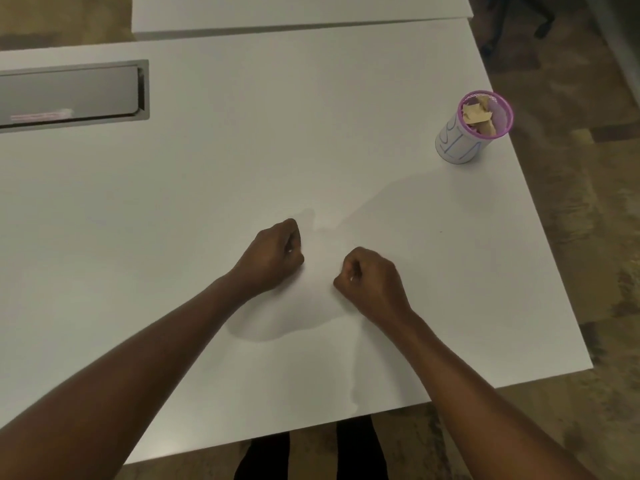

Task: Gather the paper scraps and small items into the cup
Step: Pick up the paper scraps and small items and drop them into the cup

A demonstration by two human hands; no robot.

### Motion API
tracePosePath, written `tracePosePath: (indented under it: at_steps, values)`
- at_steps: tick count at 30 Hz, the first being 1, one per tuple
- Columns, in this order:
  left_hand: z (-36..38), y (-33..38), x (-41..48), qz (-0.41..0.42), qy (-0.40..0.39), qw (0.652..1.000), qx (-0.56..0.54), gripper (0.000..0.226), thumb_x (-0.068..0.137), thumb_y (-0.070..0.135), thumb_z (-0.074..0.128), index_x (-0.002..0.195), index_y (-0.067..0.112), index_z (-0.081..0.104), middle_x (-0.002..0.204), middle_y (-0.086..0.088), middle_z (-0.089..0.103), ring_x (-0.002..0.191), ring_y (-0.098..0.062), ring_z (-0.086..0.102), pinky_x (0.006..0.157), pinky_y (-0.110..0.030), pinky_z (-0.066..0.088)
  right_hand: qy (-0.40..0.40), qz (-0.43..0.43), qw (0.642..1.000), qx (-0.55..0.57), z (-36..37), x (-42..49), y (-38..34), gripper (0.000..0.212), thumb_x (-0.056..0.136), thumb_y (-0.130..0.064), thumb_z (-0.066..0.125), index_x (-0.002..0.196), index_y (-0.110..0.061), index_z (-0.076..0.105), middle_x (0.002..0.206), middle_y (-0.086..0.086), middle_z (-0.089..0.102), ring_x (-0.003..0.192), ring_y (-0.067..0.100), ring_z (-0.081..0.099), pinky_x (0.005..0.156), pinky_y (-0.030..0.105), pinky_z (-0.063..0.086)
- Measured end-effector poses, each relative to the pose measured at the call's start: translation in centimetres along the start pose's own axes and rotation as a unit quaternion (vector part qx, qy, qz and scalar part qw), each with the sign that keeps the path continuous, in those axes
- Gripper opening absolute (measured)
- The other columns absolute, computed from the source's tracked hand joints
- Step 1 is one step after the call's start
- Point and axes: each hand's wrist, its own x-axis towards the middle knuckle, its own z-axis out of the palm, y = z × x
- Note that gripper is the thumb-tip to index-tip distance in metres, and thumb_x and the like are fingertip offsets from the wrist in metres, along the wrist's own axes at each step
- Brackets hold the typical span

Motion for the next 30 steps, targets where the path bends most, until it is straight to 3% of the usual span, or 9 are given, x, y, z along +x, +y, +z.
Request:
tracePosePath:
  at_steps: [4, 8, 11, 14, 18, 21, 23, 27, 30]
  values:
    - [0.6, 1.1, -0.5, -0.102, -0.025, 0.985, -0.137, 0.019, 0.088, 0.010, 0.050, 0.090, 0.025, 0.060, 0.075, 0.005, 0.060, 0.062, -0.014, 0.055, 0.058, -0.026, 0.043, -0.007, 0.066, 0.993, 0.096, -1.6, 0.1, 0.4, 0.010, 0.077, -0.011, 0.068, 0.076, -0.014, 0.059, 0.063, -0.002, 0.057, 0.057, 0.004, 0.047, 0.057, 0.010, 0.039]
    - [1.1, 2.1, -1.0, -0.203, -0.044, 0.929, -0.307, 0.017, 0.087, 0.004, 0.049, 0.081, 0.012, 0.063, 0.071, -0.011, 0.061, 0.052, -0.022, 0.052, 0.050, -0.028, 0.039, -0.005, 0.085, 0.989, 0.120, -2.2, 0.3, 1.1, 0.009, 0.083, -0.012, 0.065, 0.084, -0.021, 0.065, 0.071, -0.009, 0.062, 0.064, 0.000, 0.054, 0.064, 0.005, 0.041]
    - [0.8, 3.2, -0.9, -0.266, -0.039, 0.858, -0.437, 0.017, 0.085, 0.000, 0.046, 0.077, 0.006, 0.060, 0.073, -0.014, 0.057, 0.049, -0.023, 0.047, 0.046, -0.026, 0.034, 0.009, 0.103, 0.984, 0.143, -2.4, 0.4, 1.7, 0.011, 0.086, -0.016, 0.064, 0.086, -0.027, 0.068, 0.076, -0.009, 0.067, 0.070, 0.005, 0.061, 0.070, 0.015, 0.049]
    - [0.6, 3.5, -0.4, -0.276, -0.046, 0.835, -0.474, 0.019, 0.084, -0.002, 0.044, 0.078, 0.006, 0.061, 0.071, -0.010, 0.057, 0.051, -0.022, 0.047, 0.047, -0.026, 0.034, 0.015, 0.121, 0.980, 0.158, -2.9, 0.3, 2.4, 0.011, 0.088, -0.019, 0.065, 0.084, -0.029, 0.068, 0.077, -0.009, 0.068, 0.070, 0.012, 0.064, 0.072, 0.029, 0.054]
    - [0.9, 4.1, 0.5, -0.266, -0.052, 0.844, -0.464, 0.025, 0.085, -0.008, 0.040, 0.082, 0.005, 0.061, 0.074, -0.010, 0.057, 0.051, -0.020, 0.049, 0.047, -0.027, 0.037, 0.032, 0.129, 0.981, 0.143, -4.0, 0.1, 3.3, 0.008, 0.088, -0.024, 0.065, 0.084, -0.030, 0.068, 0.077, -0.012, 0.069, 0.071, 0.008, 0.064, 0.071, 0.024, 0.053]
    - [0.9, 5.1, 1.8, -0.233, -0.059, 0.879, -0.411, 0.027, 0.087, -0.012, 0.040, 0.089, 0.003, 0.063, 0.078, -0.012, 0.061, 0.055, -0.020, 0.055, 0.050, -0.029, 0.044, 0.057, 0.122, 0.985, 0.106, -5.2, 0.1, 4.2, 0.008, 0.089, -0.022, 0.065, 0.085, -0.028, 0.067, 0.080, -0.013, 0.068, 0.075, 0.002, 0.061, 0.066, 0.007, 0.043]
    - [0.8, 6.3, 3.5, -0.203, -0.065, 0.905, -0.369, 0.028, 0.088, -0.012, 0.042, 0.092, 0.003, 0.065, 0.081, -0.013, 0.063, 0.059, -0.021, 0.060, 0.054, -0.031, 0.047, 0.090, 0.110, 0.986, 0.085, -6.2, 0.3, 5.0, 0.008, 0.088, -0.018, 0.065, 0.086, -0.026, 0.066, 0.084, -0.012, 0.067, 0.077, 0.003, 0.061, 0.067, 0.005, 0.042]
    - [0.1, 10.6, 7.9, -0.150, -0.062, 0.937, -0.310, 0.028, 0.086, -0.013, 0.043, 0.088, 0.004, 0.066, 0.080, -0.013, 0.065, 0.063, -0.021, 0.061, 0.053, -0.029, 0.049, 0.163, 0.068, 0.984, 0.012, -8.0, 1.3, 7.4, 0.013, 0.086, -0.011, 0.067, 0.096, -0.020, 0.066, 0.094, -0.007, 0.060, 0.079, 0.005, 0.059, 0.071, 0.010, 0.042]
    - [-0.3, 13.3, 10.4, -0.134, -0.062, 0.946, -0.289, 0.030, 0.083, -0.010, 0.042, 0.083, 0.008, 0.066, 0.077, -0.010, 0.063, 0.062, -0.020, 0.057, 0.050, -0.028, 0.045, 0.198, 0.095, 0.975, -0.016, -9.1, 2.2, 9.0, 0.016, 0.087, -0.013, 0.068, 0.102, -0.017, 0.066, 0.099, -0.002, 0.060, 0.084, 0.014, 0.062, 0.077, 0.027, 0.051]
